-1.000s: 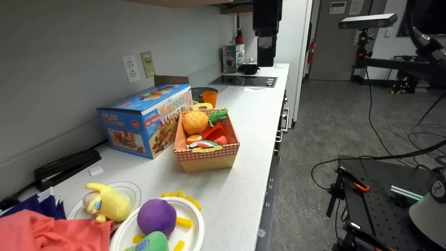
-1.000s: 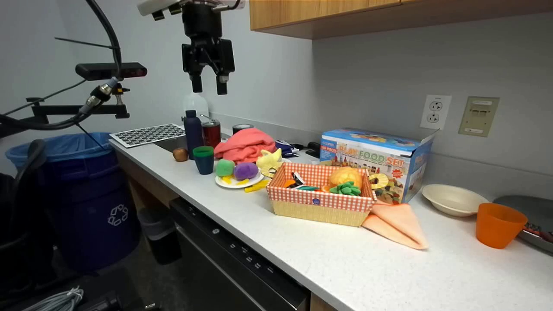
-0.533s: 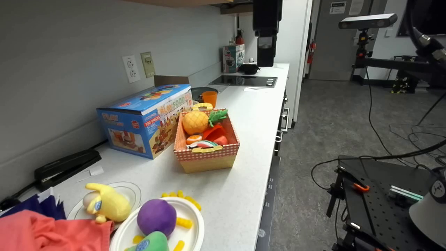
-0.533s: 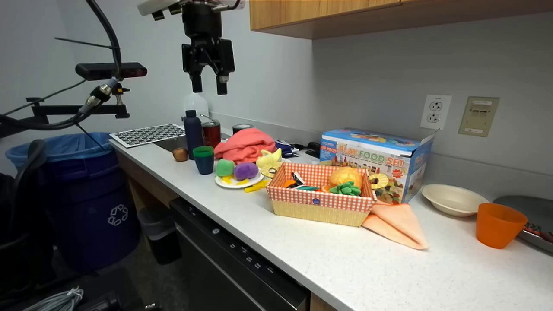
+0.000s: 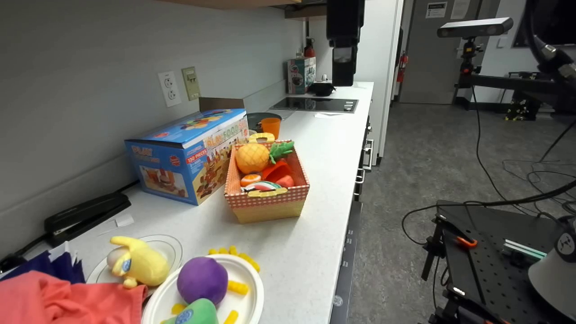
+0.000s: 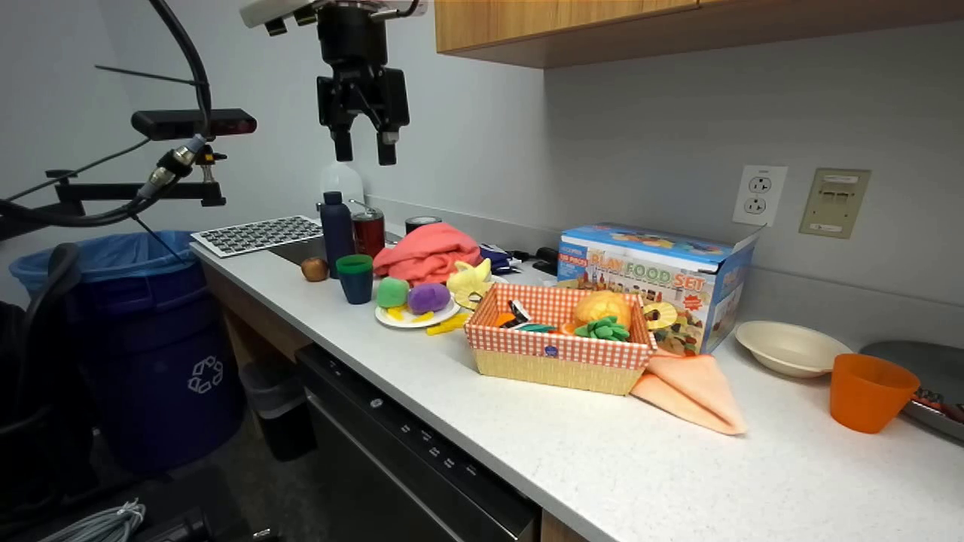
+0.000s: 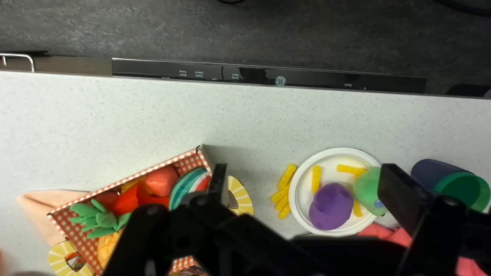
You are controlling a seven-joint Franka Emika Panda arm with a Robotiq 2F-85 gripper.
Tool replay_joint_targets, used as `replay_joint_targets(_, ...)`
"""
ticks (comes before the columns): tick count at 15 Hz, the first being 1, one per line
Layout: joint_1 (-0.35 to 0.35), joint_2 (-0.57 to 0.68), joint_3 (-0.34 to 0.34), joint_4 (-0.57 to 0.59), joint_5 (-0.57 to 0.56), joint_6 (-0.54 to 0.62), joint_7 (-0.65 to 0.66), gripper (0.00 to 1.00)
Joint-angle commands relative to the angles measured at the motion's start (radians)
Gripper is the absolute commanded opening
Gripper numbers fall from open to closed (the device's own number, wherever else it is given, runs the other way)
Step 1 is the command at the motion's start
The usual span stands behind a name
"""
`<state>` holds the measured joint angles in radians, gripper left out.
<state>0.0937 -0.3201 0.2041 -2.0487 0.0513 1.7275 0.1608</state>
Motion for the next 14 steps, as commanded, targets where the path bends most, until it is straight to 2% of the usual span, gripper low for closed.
replay_joint_targets(1,0.013,0.002,-0.011,0.003,-0.004,-0.002,0.004,1.00)
replay_joint_targets(6,0.011,0.006,-0.011,0.007,-0.008,-0.002,0.008,1.00)
replay_joint_targets(14,-0.005,-0.078,0.014,0.025,-0.086,-0.054,0.171,1.00)
